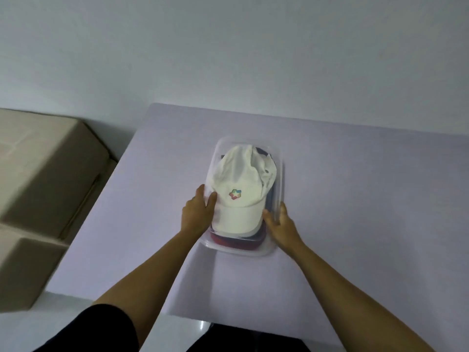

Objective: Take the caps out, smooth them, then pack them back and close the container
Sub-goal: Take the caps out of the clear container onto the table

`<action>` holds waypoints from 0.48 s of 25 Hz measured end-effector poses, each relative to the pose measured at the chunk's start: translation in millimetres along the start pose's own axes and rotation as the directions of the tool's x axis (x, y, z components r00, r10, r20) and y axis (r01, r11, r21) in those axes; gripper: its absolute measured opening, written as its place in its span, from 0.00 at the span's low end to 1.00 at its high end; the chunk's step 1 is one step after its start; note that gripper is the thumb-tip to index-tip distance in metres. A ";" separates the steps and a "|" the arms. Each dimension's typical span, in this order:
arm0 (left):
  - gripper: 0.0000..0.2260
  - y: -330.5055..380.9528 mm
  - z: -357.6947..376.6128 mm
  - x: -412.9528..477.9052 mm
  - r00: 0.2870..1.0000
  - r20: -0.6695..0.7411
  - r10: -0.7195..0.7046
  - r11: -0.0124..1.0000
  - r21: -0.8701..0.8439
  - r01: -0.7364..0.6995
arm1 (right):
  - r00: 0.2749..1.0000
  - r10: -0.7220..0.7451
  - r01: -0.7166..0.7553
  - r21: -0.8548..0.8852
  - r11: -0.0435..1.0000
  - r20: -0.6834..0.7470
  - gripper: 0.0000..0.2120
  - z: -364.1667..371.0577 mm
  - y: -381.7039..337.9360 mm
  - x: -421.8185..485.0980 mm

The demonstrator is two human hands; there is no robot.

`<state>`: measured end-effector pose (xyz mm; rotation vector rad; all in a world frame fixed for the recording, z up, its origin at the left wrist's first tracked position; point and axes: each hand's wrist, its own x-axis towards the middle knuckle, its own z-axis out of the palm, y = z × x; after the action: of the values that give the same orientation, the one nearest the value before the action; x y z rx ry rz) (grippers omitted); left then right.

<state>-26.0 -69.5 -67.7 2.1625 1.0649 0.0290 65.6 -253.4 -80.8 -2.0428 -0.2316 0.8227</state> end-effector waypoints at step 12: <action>0.25 88.5 121.3 -69.4 0.997 0.069 0.023 0.996 -0.090 -0.017 | 0.989 0.092 -0.094 -0.015 0.995 -0.114 0.34 -132.3 91.0 -37.3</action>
<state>26.8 -225.3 -85.0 2.0787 0.9839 0.0103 107.8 -412.7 -86.1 -2.1246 -0.0819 0.7604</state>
